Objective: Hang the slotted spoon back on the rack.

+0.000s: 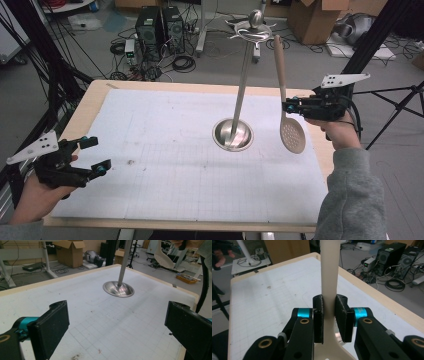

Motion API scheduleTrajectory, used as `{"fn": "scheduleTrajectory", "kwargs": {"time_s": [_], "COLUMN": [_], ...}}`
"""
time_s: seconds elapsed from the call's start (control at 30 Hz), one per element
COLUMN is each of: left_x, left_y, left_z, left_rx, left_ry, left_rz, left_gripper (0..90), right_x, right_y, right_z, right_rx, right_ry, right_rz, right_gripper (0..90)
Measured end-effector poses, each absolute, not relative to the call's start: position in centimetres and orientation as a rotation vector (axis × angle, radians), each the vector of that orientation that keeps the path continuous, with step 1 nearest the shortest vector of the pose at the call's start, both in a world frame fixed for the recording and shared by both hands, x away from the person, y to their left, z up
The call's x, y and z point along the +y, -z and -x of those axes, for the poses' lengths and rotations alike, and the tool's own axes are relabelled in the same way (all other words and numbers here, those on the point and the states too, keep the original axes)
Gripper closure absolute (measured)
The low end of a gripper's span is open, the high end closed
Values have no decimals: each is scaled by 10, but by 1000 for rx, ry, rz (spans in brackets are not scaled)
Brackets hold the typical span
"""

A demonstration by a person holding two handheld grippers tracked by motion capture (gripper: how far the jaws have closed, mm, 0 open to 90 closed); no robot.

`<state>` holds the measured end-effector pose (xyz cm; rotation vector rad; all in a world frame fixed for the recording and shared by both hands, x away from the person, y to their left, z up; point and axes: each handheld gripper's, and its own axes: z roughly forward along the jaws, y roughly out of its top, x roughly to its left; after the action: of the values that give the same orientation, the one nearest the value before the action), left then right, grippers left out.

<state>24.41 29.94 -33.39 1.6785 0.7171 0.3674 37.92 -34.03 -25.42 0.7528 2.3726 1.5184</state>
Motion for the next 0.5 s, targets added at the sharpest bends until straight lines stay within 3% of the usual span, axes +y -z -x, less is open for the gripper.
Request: {"fn": "scheduleTrajectory", "kwargs": {"time_s": [0.5], "left_x": [301], "left_y": [333], "left_z": [-242], "left_rx": [717], "left_ry": [-373], "left_rz": [-1678], "left_gripper": [60], "right_x": [-328], "right_y": [262], "right_z": [-387], "right_rx": [2357], "right_ry": [-1522], "right_rz": [-748], "right_gripper": [777]}}
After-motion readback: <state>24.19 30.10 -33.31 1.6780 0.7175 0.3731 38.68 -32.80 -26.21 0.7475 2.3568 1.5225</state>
